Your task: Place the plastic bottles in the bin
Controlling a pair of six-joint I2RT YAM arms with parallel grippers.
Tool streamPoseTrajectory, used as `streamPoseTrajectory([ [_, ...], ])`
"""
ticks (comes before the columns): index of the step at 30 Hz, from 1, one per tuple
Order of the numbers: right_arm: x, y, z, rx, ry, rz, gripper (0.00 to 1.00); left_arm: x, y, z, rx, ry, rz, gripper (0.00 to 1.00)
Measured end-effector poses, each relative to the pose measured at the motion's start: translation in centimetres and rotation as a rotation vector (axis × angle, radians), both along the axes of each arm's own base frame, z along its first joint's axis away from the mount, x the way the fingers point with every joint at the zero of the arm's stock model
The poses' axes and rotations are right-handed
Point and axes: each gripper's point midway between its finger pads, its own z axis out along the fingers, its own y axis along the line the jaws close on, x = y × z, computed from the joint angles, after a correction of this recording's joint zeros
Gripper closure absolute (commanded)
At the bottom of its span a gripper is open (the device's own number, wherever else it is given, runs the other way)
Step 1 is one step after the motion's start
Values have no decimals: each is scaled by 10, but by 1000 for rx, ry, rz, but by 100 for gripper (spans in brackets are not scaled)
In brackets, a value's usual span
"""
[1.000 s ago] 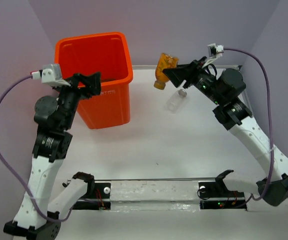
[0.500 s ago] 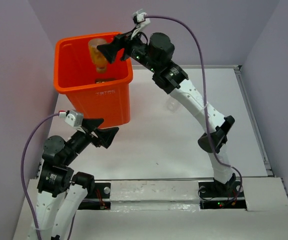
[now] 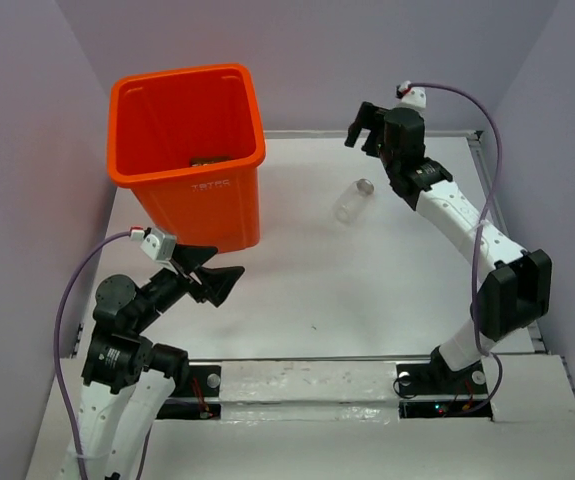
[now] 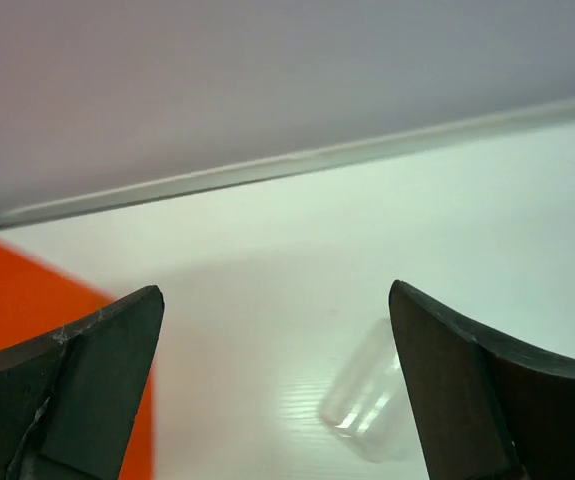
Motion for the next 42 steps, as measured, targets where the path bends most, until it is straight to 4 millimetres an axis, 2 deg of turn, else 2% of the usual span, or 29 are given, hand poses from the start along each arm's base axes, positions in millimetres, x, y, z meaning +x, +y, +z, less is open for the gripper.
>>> streamPoseTrajectory([
  [2,11,-47,-40,-6,72,-136,0,1,-1,-2,-2,4,-1,1],
  [4,14,-71,-86,-21,163,-209,0,2,-1,-6,-2,13,-2,1],
  [7,15,-82,-146,-36,289,-256,0,1,-3,-6,-6,14,-12,1],
  [10,19,-77,-188,-31,374,-253,0,1,-5,-6,-9,16,-17,1],
  [14,21,-72,-219,-19,442,-237,0,1,-5,-6,-11,16,-17,1],
  [22,27,-75,-273,-33,544,-258,0,4,-6,-10,-7,33,-17,1],
  [26,27,-73,-291,-28,582,-256,10,6,-6,-11,-5,39,-17,1],
  [28,25,-70,-299,-18,605,-246,21,6,-6,-12,-4,43,-17,1],
  [30,24,-67,-302,2,616,-243,29,6,-6,-12,-5,44,-17,1],
  [33,24,-65,-295,29,601,-240,34,6,-7,-12,-5,45,-17,1],
  [35,17,-67,-285,35,591,-238,35,6,-7,-11,-6,44,-17,1],
  [37,7,-69,-264,43,556,-226,36,6,-7,-11,-7,43,-18,1],
  [38,3,-69,-250,44,533,-218,36,6,-7,-11,-7,43,-18,1],
  [40,-7,-66,-197,57,427,-181,37,7,-7,-11,-7,42,-17,1],
  [41,-12,-58,-157,69,338,-145,37,6,-7,-11,-8,41,-18,1],
  [42,-19,-48,-125,81,267,-110,37,6,-7,-11,-8,41,-18,1],
])
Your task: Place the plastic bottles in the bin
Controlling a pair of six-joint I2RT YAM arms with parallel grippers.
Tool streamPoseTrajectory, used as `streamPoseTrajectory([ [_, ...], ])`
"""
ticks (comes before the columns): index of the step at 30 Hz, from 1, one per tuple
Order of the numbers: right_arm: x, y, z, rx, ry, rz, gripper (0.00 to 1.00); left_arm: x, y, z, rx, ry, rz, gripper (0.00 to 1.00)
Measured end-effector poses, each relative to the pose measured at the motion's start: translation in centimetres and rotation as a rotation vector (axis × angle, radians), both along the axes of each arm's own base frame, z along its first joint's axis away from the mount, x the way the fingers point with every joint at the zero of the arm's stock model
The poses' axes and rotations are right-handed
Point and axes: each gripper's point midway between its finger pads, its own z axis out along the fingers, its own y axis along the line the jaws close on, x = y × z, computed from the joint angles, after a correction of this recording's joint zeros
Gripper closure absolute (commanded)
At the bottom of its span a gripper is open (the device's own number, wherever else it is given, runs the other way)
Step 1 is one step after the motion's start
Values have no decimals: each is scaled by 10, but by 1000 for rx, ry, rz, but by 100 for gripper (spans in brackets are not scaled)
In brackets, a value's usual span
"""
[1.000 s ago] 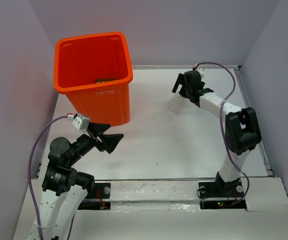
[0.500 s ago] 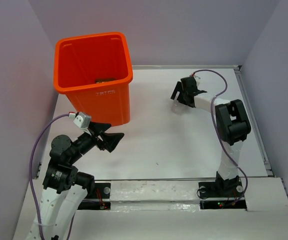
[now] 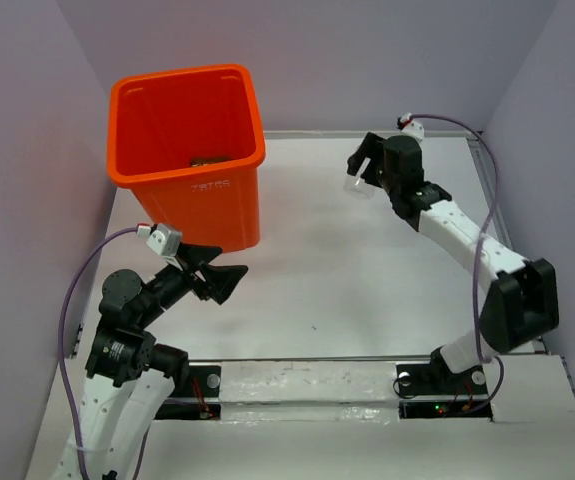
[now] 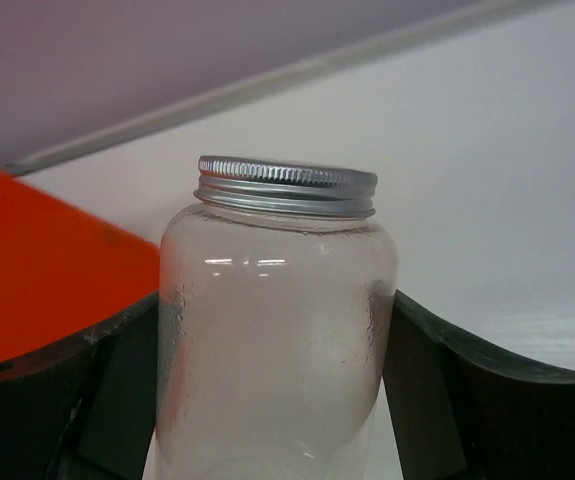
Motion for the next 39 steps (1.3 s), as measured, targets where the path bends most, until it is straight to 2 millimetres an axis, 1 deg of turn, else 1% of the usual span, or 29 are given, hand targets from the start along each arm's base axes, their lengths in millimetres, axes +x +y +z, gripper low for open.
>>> streamPoseTrajectory([
  [1,-4,7,27,4,-66,21,38,0,0,0,0,-1,0,1],
  [3,-28,44,115,40,-257,127,38,0,0,0,0,0,0,1],
  [4,-37,59,145,50,-326,167,39,0,0,0,0,0,0,1],
  [5,-54,84,205,77,-468,230,39,0,0,0,0,0,0,1],
  [6,-63,97,225,90,-514,266,39,0,0,0,-1,0,1,1],
  [9,-90,140,313,135,-720,372,39,1,1,0,-1,1,4,1],
  [10,-92,152,326,148,-756,394,37,1,1,0,-2,1,7,1],
  [11,-93,168,345,158,-804,422,30,1,2,0,-2,2,10,1],
  [12,-96,185,363,167,-853,454,8,2,2,0,-2,2,14,1],
  [13,-92,201,384,178,-913,466,1,2,3,0,-2,2,15,1],
  [14,-88,216,396,190,-956,478,0,3,3,0,-2,2,17,1],
  [16,-79,246,407,182,-1028,494,0,3,4,0,-2,2,21,1],
  [17,-69,264,397,173,-1043,499,0,3,4,0,-2,2,22,1],
  [18,-60,280,381,142,-1037,511,0,3,4,0,-2,3,22,1],
  [20,-43,306,336,62,-970,549,0,3,4,0,-2,2,22,1],
  [21,-34,318,300,-1,-903,585,0,3,4,0,-3,2,22,1],
  [22,-30,324,278,-39,-861,608,0,3,4,0,-2,2,22,1],
  [23,-26,329,248,-85,-805,636,0,3,4,0,-2,2,23,1],
  [24,-25,331,232,-109,-771,652,0,4,4,0,-3,2,24,1],
  [26,-26,331,212,-147,-729,676,0,4,5,0,-2,2,29,1],
  [28,-35,322,214,-153,-717,687,0,5,6,0,-2,2,33,1],
  [30,-51,304,236,-137,-740,682,0,5,6,0,-2,2,36,1],
  [32,-75,275,264,-115,-775,670,0,5,6,0,-2,2,35,1],
  [33,-88,259,279,-101,-803,658,0,5,6,0,-2,2,36,1],
  [34,-108,233,303,-69,-859,632,0,5,6,0,-2,2,35,1],
  [36,-136,194,330,-33,-928,583,0,5,6,0,-2,2,34,1],
  [37,-146,178,338,-15,-956,557,0,5,6,0,-2,2,34,1],
  [38,-159,156,340,-6,-972,525,0,5,6,0,-2,2,33,1],
  [39,-166,144,341,0,-981,504,0,5,6,0,-2,1,32,1],
])
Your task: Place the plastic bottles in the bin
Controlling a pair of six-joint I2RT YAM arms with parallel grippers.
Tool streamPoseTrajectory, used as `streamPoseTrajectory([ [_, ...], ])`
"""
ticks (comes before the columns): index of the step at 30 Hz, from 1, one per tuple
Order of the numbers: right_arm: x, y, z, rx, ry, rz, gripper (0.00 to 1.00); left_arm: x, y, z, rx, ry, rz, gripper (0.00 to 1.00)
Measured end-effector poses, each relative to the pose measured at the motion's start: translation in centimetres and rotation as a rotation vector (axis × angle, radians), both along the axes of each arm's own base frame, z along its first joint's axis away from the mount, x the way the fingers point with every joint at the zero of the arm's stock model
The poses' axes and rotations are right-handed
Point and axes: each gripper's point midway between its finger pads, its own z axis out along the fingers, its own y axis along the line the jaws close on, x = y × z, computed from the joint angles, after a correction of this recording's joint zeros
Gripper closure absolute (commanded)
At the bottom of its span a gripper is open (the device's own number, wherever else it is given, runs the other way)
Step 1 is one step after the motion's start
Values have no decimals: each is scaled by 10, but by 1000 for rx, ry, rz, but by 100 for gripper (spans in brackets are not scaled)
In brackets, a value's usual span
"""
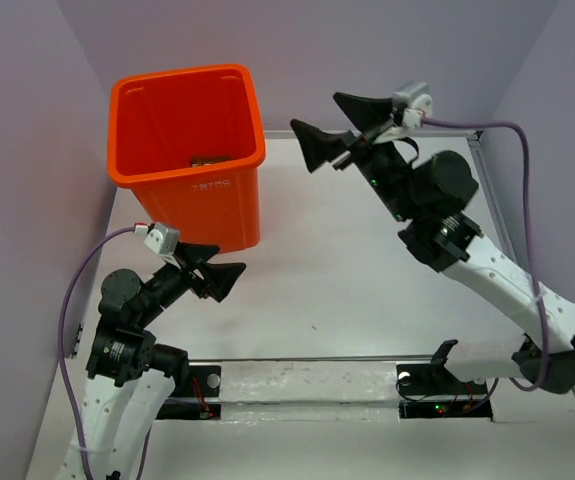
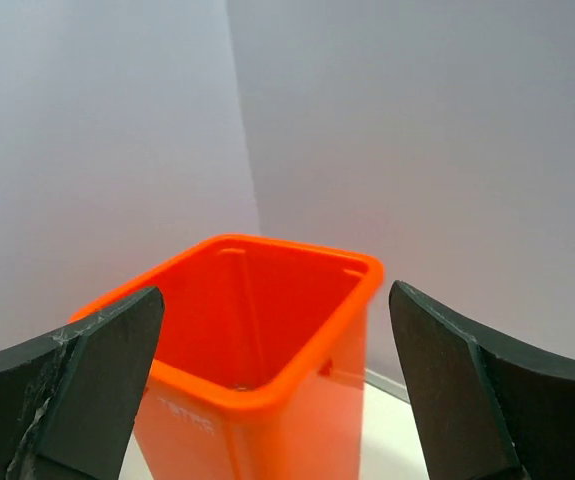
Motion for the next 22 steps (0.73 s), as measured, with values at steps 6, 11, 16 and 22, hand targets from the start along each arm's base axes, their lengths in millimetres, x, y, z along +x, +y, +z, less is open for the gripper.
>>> streamPoseTrajectory([
  [6,-26,-82,-94,14,115,-169,0,-1,2,5,0,-24,7,1],
  [11,-54,-142,-178,46,241,-252,0,-6,3,39,-38,-120,8,1],
  [16,-86,-193,-191,201,260,-273,0,-9,3,69,-106,-194,7,1],
  [22,-108,-225,-188,306,273,-271,0,-11,3,88,-177,-228,12,1],
])
